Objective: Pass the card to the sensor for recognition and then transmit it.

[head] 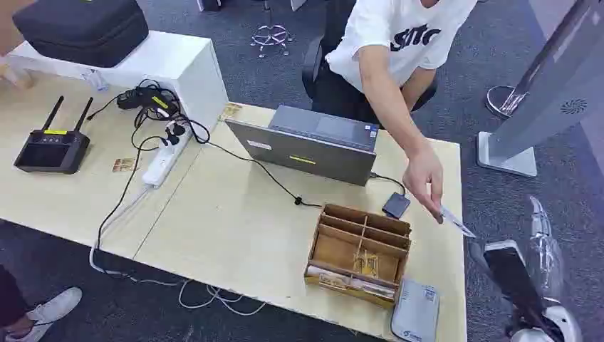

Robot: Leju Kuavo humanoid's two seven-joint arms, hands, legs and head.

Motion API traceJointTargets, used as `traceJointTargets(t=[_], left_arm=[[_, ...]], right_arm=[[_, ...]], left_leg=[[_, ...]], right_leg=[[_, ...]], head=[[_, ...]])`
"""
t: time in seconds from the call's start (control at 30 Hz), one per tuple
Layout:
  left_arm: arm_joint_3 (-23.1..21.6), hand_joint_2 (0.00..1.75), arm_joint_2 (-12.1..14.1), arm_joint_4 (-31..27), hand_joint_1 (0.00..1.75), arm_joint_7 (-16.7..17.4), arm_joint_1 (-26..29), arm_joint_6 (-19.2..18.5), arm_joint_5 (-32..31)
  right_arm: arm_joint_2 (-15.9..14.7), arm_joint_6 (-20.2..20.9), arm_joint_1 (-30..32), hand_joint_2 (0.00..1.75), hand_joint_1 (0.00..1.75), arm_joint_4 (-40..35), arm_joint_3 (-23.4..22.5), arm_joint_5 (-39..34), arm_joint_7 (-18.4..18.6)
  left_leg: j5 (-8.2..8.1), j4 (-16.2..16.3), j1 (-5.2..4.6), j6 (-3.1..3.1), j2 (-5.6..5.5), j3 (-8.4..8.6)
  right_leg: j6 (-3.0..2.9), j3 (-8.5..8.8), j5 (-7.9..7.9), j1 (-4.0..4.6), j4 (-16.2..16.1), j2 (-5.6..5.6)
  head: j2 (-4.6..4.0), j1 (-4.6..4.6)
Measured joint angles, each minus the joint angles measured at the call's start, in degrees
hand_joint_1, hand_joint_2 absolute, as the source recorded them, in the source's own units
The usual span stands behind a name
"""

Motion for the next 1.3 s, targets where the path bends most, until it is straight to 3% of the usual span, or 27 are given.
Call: traceJointTargets(t=[0.4, 0.43, 0.47, 0.5, 0.63, 0.67, 0.93, 1.3], left_arm=[[2.18, 1.75, -0.52, 0.00, 0.00, 0.07, -0.96, -0.35, -3.78], [2.27, 1.75, -0.55, 0.02, 0.00, 0.09, -1.03, -0.35, -4.11], [2.45, 1.75, -0.57, 0.02, 0.00, 0.09, -1.08, -0.37, -4.44], [2.69, 1.75, -0.66, 0.02, 0.00, 0.13, -1.12, -0.37, -4.76], [3.67, 1.75, -0.83, 0.02, 0.00, 0.17, -1.40, -0.37, -6.27], [3.78, 1.75, -0.85, 0.06, 0.00, 0.18, -1.49, -0.37, -6.64], [5.55, 1.75, -1.07, 0.31, 0.00, 0.17, -1.93, -0.33, -9.74], [6.62, 1.75, -1.27, 0.46, 0.00, 0.17, -2.20, -0.02, -10.73]], right_arm=[[0.02, -6.44, -6.70, 1.75, 0.00, -2.93, 16.66, 18.17, 4.69], [0.02, -6.95, -7.29, 1.75, 0.63, -3.04, 17.97, 19.52, 5.09], [0.02, -7.54, -7.87, 1.75, 1.54, -3.17, 19.47, 21.05, 5.66], [0.02, -8.00, -8.43, 1.75, 1.61, -3.23, 20.74, 22.38, 6.10], [0.02, -10.14, -10.59, 1.75, 1.61, -3.23, 26.03, 28.11, 8.39], [0.02, -10.77, -11.01, 1.75, 1.75, -3.23, 27.55, 29.73, 9.07], [0.00, -14.77, -14.43, 1.75, 1.75, -2.97, 36.36, 41.05, 13.87], [-0.07, -15.91, -15.55, 1.75, 1.75, -0.96, 39.01, 42.48, 15.45]], left_leg=[[0.09, 0.00, 0.00, 0.00, 0.06, 0.03], [0.09, 0.00, 0.00, 0.00, 0.05, 0.04], [0.09, 0.00, 0.00, 0.00, 0.04, 0.03], [0.11, 0.00, 0.01, 0.00, 0.04, 0.03], [0.15, 0.00, 0.01, -0.04, 0.04, 0.03], [0.15, 0.00, 0.01, -0.04, 0.04, 0.03], [0.15, 0.00, 0.01, -0.04, 0.04, 0.03], [0.15, 0.00, 0.00, -0.04, 0.04, 0.03]], right_leg=[[-0.05, 0.00, 0.08, 0.01, 0.01, 0.03], [-0.05, 0.00, 0.08, 0.01, 0.01, 0.01], [-0.05, 0.00, 0.08, 0.01, 0.01, 0.00], [-0.06, 0.00, 0.08, 0.01, 0.01, 0.00], [-0.09, 0.00, 0.12, 0.01, 0.02, 0.00], [-0.09, 0.00, 0.12, 0.01, 0.02, 0.00], [-0.09, -0.02, 0.12, 0.01, 0.02, 0.01], [-0.09, -0.02, 0.13, 0.00, 0.01, 0.01]], head=[[0.00, 0.00], [0.00, -0.02], [0.00, -0.02], [0.00, -0.02], [0.00, -0.02], [0.00, -0.02], [0.00, -0.02], [0.00, 0.00]])
